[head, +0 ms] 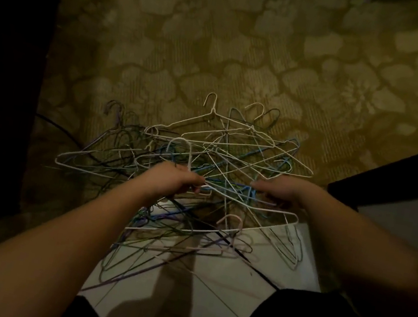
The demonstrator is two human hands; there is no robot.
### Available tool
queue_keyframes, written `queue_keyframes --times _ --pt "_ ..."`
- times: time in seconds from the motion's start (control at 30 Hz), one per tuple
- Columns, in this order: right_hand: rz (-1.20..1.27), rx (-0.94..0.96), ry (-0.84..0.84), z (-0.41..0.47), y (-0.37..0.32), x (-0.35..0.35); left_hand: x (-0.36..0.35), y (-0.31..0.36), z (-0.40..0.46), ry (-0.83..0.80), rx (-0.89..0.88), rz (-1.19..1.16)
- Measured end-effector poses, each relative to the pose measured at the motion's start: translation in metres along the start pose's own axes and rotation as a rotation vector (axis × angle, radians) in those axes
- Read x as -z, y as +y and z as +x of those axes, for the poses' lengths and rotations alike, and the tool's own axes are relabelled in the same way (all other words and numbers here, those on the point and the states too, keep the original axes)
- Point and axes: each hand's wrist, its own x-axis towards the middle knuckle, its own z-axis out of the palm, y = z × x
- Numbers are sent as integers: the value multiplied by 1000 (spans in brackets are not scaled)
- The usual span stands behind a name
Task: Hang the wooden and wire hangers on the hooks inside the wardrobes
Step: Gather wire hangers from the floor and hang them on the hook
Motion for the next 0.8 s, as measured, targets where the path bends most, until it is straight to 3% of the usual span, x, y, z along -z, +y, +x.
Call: queue_keyframes --times 0.07,0.17,0.33,0.43,0.57,0.8 --pt "-169 43 21 2 -3 -7 0 -3 1 11 6 5" --pt "-157 52 60 5 -7 -15 2 -9 3 36 27 -14" --pt "230 53 62 14 3 -21 13 -22 4 86 68 -35" --pt "314 89 45 5 14 -15 22 -23 6 141 63 -31" --pt "188 179 93 -25 35 -5 30 -17 14 229 44 -118" --pt "195 261 62 -61 45 23 26 1 27 324 -57 50"
